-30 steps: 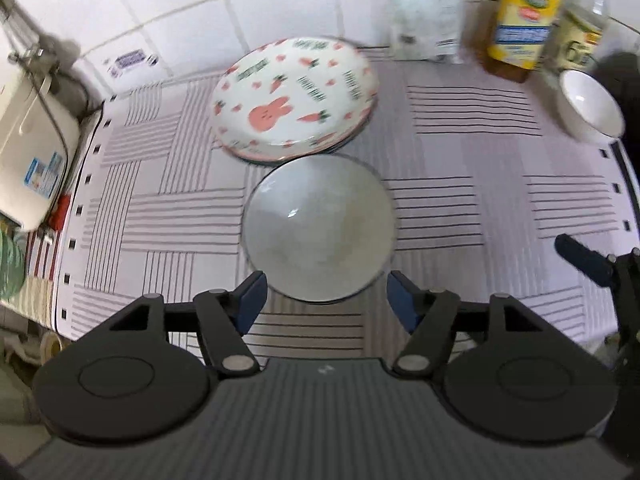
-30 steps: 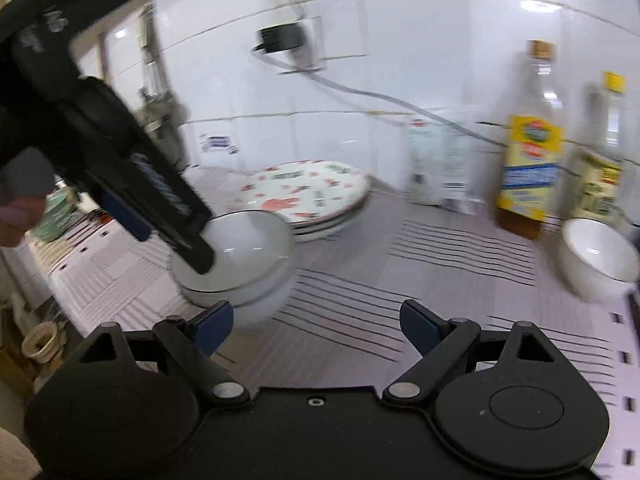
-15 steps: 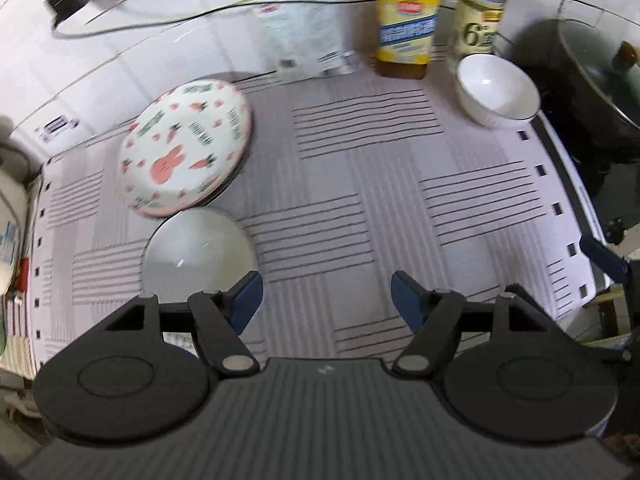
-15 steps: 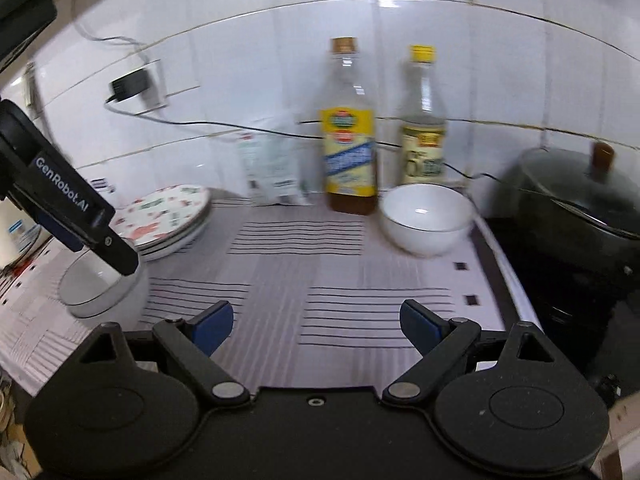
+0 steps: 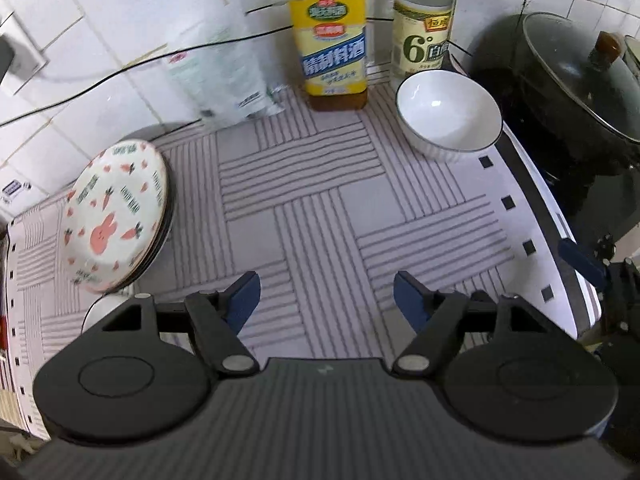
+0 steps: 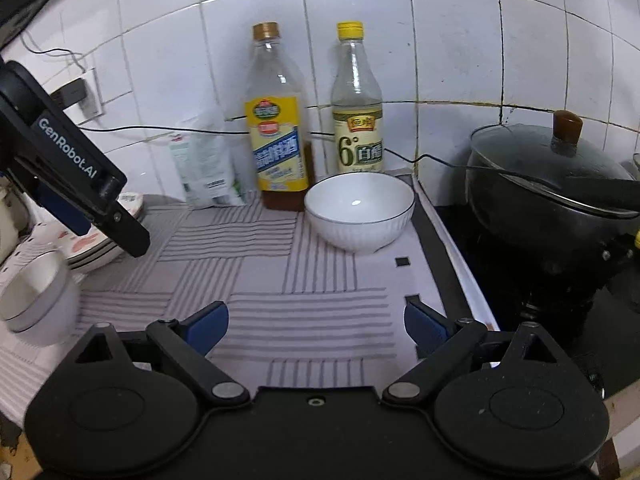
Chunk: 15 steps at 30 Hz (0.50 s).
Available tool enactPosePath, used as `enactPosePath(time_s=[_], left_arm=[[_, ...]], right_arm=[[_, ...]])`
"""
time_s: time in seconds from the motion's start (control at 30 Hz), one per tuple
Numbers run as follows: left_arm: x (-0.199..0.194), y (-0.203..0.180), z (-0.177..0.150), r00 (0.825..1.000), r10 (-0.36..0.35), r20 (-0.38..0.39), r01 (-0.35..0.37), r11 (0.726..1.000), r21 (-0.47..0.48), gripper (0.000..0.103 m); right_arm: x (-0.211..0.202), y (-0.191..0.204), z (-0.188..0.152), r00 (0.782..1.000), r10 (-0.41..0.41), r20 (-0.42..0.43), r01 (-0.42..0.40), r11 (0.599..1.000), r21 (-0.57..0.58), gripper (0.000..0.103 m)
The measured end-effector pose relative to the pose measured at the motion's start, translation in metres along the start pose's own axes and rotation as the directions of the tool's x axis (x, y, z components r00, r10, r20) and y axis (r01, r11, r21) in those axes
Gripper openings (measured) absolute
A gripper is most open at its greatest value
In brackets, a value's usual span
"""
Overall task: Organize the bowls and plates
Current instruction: 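Move the left gripper to the white bowl by the bottles and grasp its rim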
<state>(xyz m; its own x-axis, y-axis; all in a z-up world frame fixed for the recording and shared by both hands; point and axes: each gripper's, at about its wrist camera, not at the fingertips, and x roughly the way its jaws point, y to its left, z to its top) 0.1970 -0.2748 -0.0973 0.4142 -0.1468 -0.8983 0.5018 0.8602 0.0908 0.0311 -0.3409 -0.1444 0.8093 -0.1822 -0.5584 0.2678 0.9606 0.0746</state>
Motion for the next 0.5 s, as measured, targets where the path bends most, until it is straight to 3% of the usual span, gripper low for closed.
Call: enactPosePath(time_s=[0.5], left_arm=[[0.051,-0.041,0.071,0.999,-0.032,0.035,0.031,0.999,0.039,0.082]], right_arm=[[0.078,-0.014,0.017,0.999,-0.046,-0.007,0.046,0.999,0.025,0.097]])
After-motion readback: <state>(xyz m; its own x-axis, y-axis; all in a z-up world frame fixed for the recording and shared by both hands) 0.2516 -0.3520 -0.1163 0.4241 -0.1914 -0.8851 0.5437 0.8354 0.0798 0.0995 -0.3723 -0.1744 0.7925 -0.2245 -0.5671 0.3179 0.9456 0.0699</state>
